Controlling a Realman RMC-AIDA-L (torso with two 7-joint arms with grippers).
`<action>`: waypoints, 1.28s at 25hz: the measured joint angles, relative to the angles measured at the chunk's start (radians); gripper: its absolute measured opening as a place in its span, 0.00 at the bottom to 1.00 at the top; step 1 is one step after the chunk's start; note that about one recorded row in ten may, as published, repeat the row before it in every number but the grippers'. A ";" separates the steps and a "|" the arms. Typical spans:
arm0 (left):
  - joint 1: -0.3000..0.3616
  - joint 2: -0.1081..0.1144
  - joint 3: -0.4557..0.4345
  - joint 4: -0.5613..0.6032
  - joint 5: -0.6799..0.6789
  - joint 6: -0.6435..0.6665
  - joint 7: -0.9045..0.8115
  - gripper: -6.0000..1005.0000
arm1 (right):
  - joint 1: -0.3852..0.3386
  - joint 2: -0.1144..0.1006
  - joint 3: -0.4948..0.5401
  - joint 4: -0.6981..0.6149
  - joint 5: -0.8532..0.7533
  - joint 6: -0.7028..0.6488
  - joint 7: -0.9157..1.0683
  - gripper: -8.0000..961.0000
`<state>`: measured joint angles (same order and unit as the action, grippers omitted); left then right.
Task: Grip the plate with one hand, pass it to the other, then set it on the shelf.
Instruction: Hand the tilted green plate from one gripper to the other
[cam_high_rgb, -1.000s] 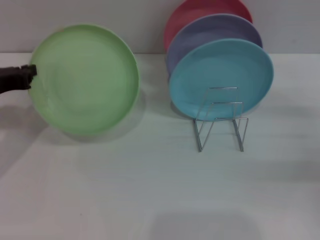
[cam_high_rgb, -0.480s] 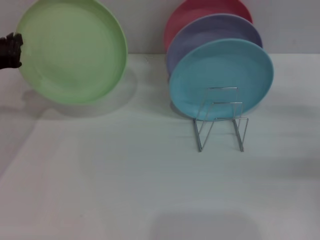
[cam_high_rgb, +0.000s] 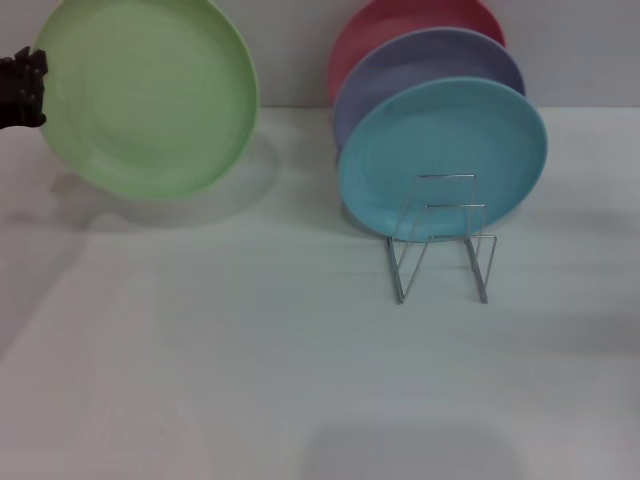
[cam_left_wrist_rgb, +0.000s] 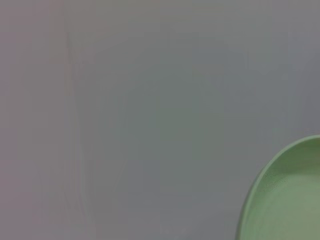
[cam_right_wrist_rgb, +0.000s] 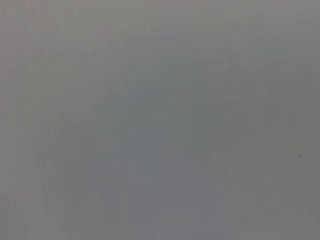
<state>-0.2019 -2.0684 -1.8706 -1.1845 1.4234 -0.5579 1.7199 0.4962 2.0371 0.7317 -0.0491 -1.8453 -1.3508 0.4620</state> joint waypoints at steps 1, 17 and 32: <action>-0.002 0.001 0.003 0.000 0.001 -0.006 0.002 0.04 | 0.000 0.000 0.000 0.000 0.000 0.000 0.000 0.63; 0.032 0.002 0.037 -0.162 0.118 -0.049 0.130 0.04 | 0.008 -0.006 -0.004 -0.002 0.000 0.009 -0.005 0.63; 0.050 -0.001 0.189 -0.265 0.113 0.123 0.481 0.04 | 0.009 -0.006 0.002 -0.002 0.000 0.020 -0.025 0.63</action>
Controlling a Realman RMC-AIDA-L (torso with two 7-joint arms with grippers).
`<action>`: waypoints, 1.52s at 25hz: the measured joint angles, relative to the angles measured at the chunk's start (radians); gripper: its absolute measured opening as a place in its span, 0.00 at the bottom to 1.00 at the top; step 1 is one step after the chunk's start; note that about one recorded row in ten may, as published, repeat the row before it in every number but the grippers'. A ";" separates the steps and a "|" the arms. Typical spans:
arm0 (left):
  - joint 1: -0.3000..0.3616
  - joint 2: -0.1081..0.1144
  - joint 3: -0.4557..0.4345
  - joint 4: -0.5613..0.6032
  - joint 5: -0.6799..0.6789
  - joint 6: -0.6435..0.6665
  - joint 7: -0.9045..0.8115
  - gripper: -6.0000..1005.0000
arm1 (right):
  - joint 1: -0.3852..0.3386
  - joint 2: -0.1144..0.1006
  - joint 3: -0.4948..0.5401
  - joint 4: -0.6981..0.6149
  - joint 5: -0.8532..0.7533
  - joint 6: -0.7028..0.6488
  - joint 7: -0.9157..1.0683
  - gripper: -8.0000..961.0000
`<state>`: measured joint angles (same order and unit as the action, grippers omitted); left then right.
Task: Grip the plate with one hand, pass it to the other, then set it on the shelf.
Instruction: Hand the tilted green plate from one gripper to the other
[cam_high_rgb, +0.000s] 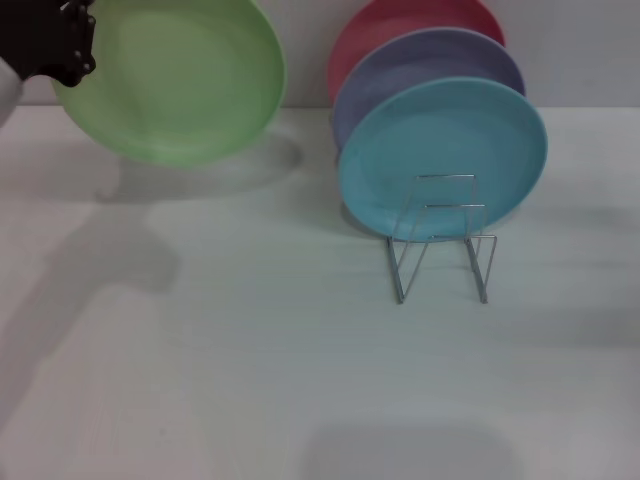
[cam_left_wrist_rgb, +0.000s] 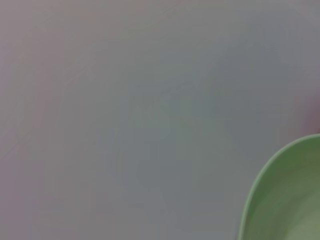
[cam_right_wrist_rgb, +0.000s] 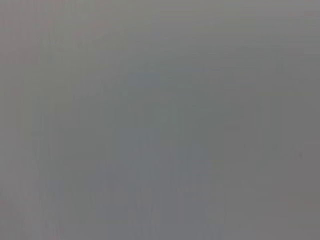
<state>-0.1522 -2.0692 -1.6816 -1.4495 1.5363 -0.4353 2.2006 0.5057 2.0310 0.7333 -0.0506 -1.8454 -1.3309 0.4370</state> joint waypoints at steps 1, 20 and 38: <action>0.003 0.000 0.031 -0.009 0.002 0.055 0.027 0.04 | 0.001 0.000 0.000 0.000 0.000 0.004 0.000 0.63; 0.031 0.003 0.389 -0.023 0.190 0.678 0.159 0.04 | 0.006 0.000 0.000 0.000 0.000 0.005 0.000 0.63; -0.026 0.011 0.556 0.209 0.614 1.177 -0.814 0.04 | 0.008 0.001 0.000 0.000 0.000 0.004 0.000 0.63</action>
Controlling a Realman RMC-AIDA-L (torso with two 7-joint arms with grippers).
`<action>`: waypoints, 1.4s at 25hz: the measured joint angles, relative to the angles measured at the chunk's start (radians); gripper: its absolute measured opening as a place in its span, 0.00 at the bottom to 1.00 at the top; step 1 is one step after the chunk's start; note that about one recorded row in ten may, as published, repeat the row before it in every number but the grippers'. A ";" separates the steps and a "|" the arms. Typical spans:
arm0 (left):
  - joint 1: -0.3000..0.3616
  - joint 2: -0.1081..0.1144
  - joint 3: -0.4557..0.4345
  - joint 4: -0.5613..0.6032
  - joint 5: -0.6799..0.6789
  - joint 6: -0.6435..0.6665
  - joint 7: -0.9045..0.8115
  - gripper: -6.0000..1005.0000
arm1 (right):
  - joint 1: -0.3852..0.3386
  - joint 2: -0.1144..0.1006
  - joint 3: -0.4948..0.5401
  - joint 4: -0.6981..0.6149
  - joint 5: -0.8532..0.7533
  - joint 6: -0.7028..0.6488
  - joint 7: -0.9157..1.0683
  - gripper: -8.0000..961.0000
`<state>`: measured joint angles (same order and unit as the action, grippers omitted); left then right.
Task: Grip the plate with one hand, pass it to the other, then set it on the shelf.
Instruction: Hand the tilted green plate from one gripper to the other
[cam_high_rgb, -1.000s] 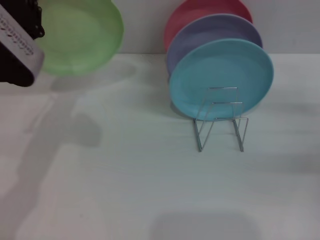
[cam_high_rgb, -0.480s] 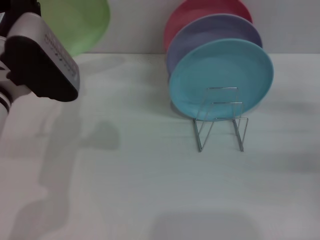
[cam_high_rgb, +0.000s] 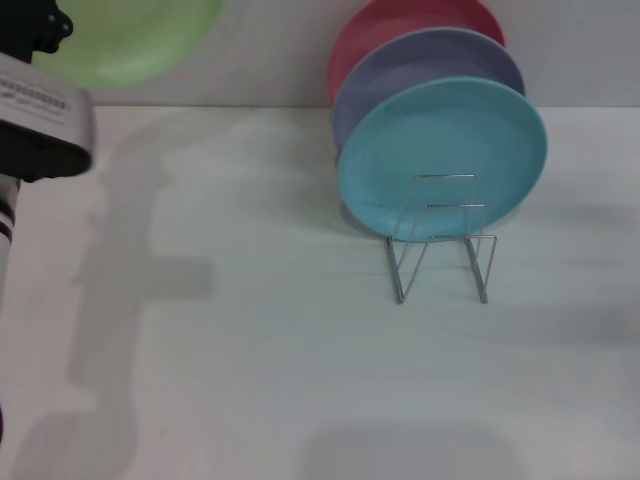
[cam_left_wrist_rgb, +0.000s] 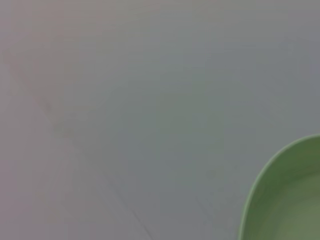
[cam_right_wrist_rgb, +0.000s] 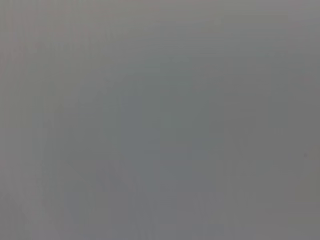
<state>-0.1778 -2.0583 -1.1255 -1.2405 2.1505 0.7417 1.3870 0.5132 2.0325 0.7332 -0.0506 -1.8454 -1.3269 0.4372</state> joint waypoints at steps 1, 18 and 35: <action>0.003 0.000 -0.002 0.008 0.007 -0.002 -0.090 0.04 | 0.000 0.000 0.000 0.000 0.000 0.000 0.000 0.63; 0.066 0.059 -0.016 0.116 0.179 -0.101 -1.000 0.04 | -0.034 0.004 -0.013 0.002 -0.007 -0.099 0.055 0.63; 0.166 -0.007 0.021 0.325 0.442 0.150 -1.332 0.04 | -0.133 0.026 -0.307 -0.047 -0.008 -0.363 0.130 0.63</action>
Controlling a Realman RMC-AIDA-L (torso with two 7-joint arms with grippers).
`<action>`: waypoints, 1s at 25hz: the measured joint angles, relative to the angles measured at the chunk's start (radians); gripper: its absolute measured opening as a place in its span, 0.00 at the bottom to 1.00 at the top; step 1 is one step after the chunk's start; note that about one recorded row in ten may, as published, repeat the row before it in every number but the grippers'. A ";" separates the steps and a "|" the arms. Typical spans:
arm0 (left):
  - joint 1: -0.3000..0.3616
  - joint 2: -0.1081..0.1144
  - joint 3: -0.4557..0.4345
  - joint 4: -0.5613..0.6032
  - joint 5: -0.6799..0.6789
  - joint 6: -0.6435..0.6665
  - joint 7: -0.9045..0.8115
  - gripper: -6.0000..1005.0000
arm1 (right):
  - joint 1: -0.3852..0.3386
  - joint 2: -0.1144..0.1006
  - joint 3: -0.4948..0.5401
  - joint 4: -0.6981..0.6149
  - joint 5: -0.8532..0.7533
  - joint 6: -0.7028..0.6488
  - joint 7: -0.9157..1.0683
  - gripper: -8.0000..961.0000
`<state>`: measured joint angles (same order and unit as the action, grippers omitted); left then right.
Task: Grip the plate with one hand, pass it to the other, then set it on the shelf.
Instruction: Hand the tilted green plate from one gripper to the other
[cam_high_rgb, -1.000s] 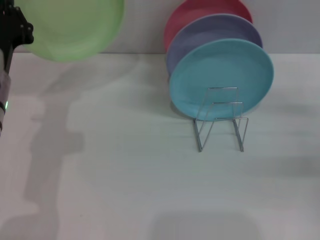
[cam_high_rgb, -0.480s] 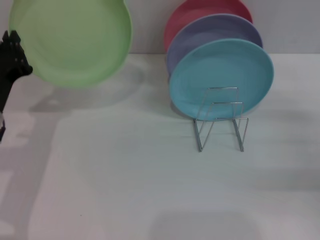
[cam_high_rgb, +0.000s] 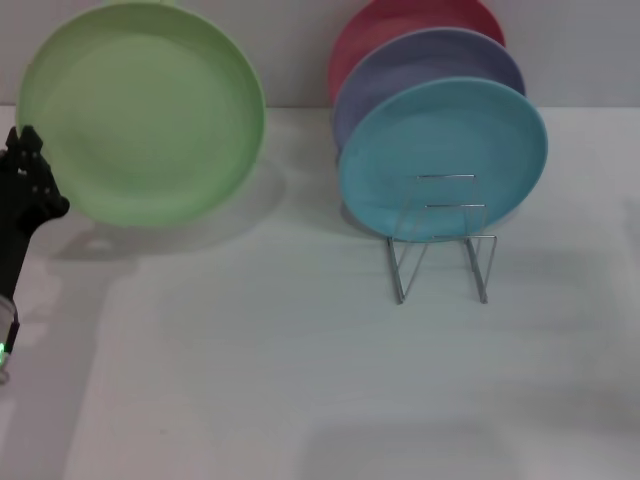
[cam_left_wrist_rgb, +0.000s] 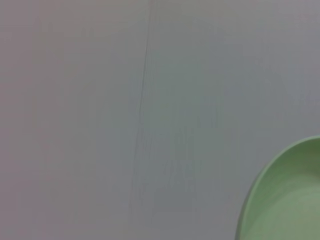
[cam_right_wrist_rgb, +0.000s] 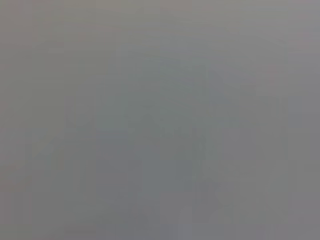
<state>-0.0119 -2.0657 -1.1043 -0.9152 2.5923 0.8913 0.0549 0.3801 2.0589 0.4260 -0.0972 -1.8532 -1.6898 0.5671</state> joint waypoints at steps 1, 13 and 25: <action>0.004 -0.003 0.020 0.037 -0.003 0.059 -0.017 0.04 | -0.003 0.006 -0.017 -0.010 0.000 -0.018 0.000 0.63; -0.009 -0.010 0.125 0.239 -0.060 0.297 -0.059 0.04 | -0.055 0.019 -0.280 0.022 0.000 -0.150 0.002 0.63; 0.004 -0.010 0.216 0.228 -0.066 0.329 -0.004 0.05 | -0.028 0.021 -0.448 0.221 0.000 -0.104 -0.127 0.63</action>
<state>-0.0078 -2.0760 -0.8885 -0.6869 2.5260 1.2198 0.0507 0.3525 2.0796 -0.0215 0.1240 -1.8529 -1.7942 0.4405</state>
